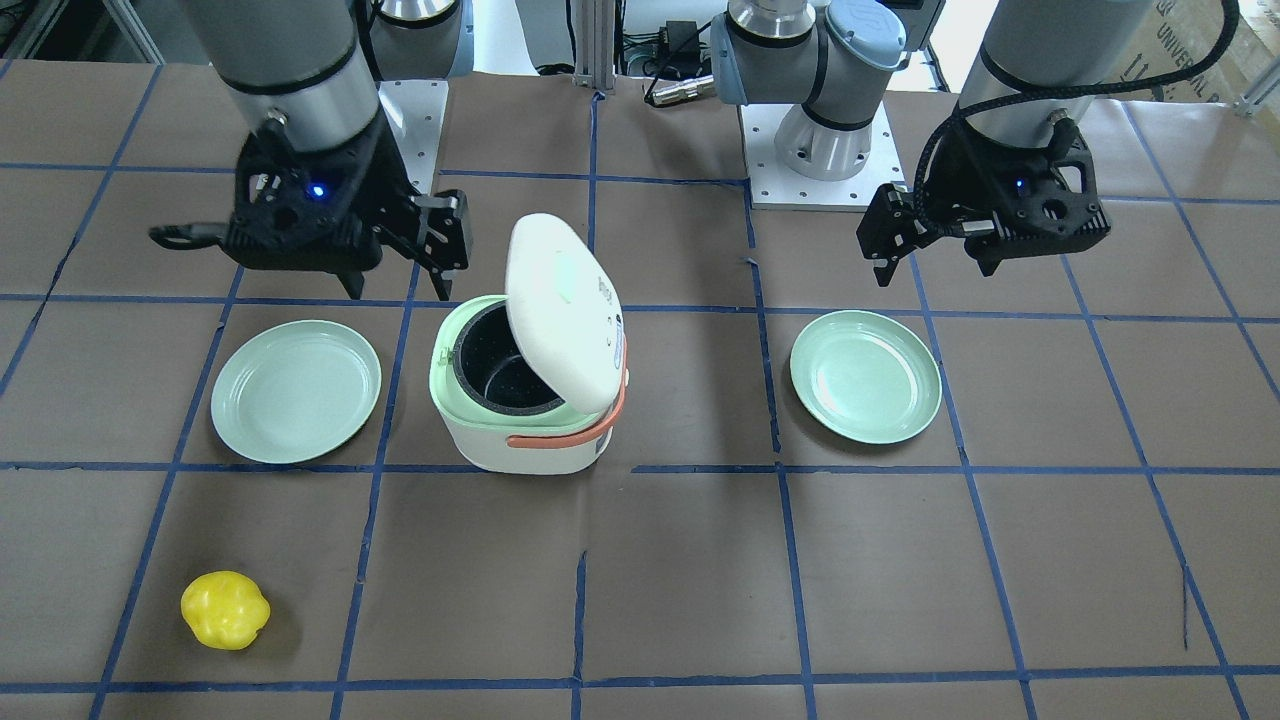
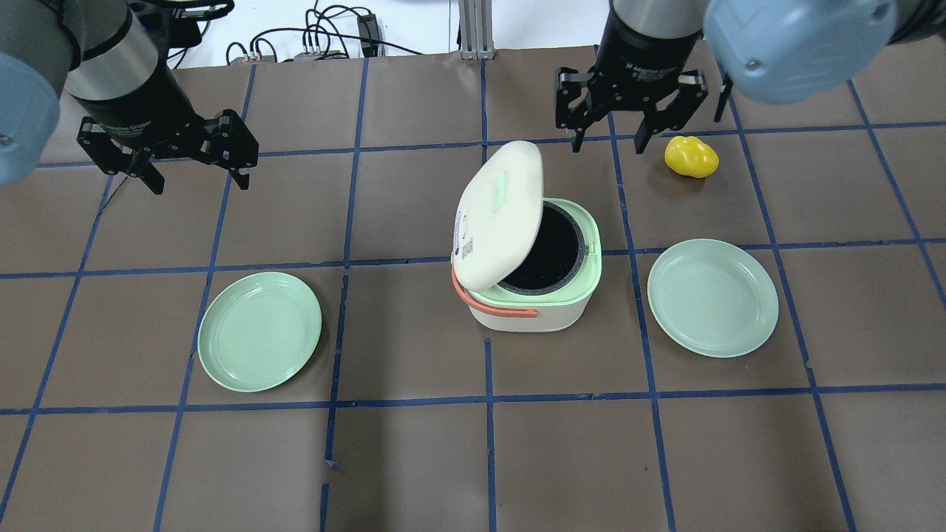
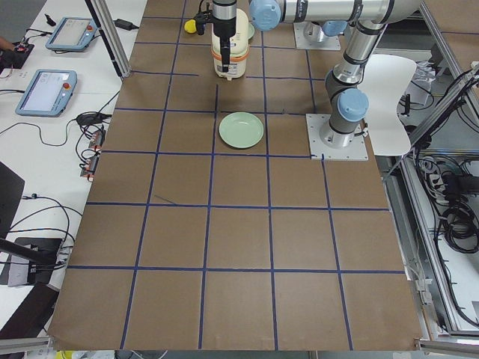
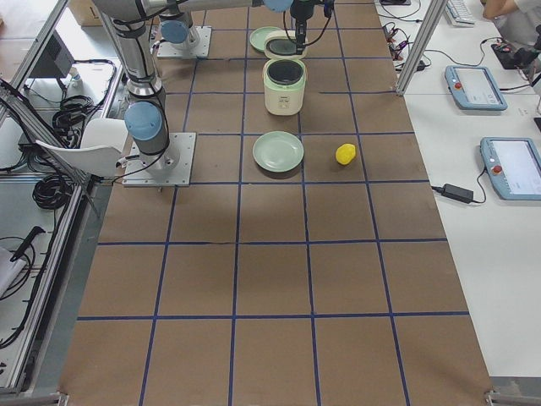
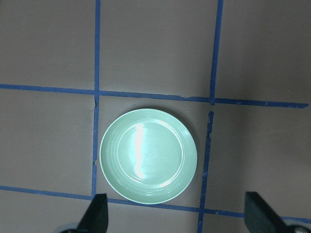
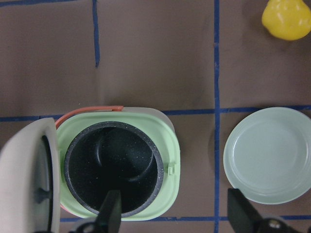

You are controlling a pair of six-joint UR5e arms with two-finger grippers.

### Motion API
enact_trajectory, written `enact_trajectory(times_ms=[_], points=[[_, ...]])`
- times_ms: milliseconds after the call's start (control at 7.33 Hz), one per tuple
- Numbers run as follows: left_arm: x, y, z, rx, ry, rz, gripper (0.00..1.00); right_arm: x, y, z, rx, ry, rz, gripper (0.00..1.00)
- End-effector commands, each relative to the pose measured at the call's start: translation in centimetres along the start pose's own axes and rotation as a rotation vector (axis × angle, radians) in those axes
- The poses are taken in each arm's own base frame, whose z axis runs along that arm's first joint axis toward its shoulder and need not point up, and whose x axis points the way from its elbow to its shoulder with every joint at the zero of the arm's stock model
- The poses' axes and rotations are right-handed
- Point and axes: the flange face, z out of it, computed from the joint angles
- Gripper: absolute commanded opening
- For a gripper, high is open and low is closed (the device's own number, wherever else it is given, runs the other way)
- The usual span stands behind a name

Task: Press rice cooker button
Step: 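Lift the right gripper up away from the opened lid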

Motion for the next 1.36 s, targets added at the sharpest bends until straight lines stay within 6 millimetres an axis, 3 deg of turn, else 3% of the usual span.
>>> enact_trajectory(times_ms=[0,136,273,409,545,955,1227], points=[[0.0,0.0,0.0,0.000,0.000,0.000,1.00,6.2,1.4,-4.0,-0.004,0.014,0.019,1.00],[0.0,0.0,0.0,0.000,0.000,0.000,1.00,6.5,2.6,-4.7,-0.001,0.036,-0.003,1.00],[0.0,0.0,0.0,0.000,0.000,0.000,1.00,6.5,2.7,-3.6,-0.021,0.039,-0.001,1.00],[0.0,0.0,0.0,0.000,0.000,0.000,1.00,6.7,3.3,-0.6,-0.071,0.035,0.014,1.00],[0.0,0.0,0.0,0.000,0.000,0.000,1.00,6.7,3.1,1.1,-0.059,0.030,0.019,1.00],[0.0,0.0,0.0,0.000,0.000,0.000,1.00,6.9,1.6,2.7,-0.059,0.089,0.088,1.00],[0.0,0.0,0.0,0.000,0.000,0.000,1.00,3.9,2.5,2.7,-0.050,0.088,0.051,1.00]])
